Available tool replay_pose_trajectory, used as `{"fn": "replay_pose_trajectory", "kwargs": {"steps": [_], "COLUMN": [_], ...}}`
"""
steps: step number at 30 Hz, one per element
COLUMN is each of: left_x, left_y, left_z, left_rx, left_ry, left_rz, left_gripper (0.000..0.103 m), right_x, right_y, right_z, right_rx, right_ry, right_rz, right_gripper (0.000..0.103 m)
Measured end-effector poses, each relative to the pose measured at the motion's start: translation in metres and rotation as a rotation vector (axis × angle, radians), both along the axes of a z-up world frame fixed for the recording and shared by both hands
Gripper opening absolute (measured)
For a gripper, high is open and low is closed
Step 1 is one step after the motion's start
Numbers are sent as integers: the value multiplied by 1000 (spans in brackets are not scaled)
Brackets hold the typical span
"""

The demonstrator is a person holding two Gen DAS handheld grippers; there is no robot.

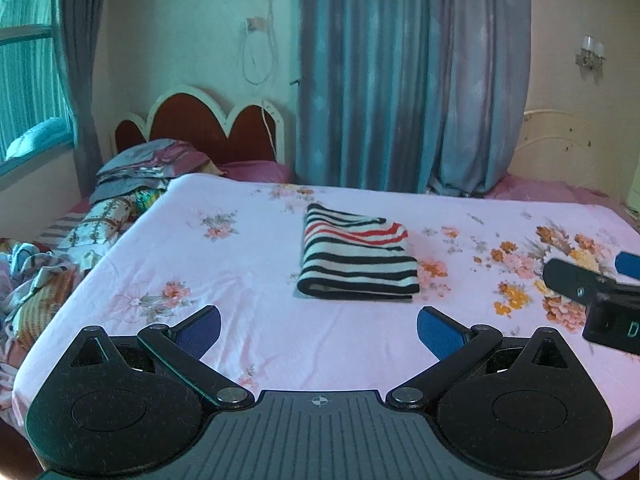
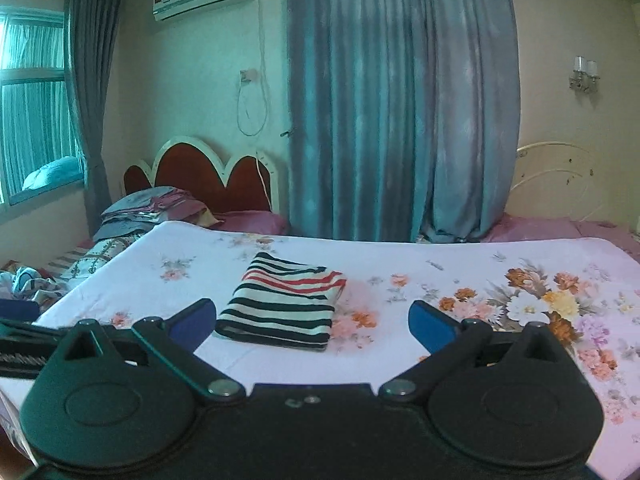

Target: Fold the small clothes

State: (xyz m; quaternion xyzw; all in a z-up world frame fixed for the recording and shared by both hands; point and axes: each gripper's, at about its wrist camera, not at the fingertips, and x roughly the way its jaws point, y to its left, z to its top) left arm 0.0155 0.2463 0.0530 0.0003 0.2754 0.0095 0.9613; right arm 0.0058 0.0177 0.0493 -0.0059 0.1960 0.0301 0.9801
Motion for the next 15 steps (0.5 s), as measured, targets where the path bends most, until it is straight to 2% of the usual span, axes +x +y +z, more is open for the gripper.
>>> {"fn": "replay_pose_trajectory", "kwargs": {"steps": [15], "left_x": [-8], "left_y": [-11], "left_z": [8], "left_rx": [22], "left_ry": [-26], "left_rz": [11], "left_gripper": [103], "right_x": [-1], "right_y": [-2], "right_z": [-15], "right_rx": [-8], "right_ry": [24], "right_rz": [-38], "right_gripper": [102]}}
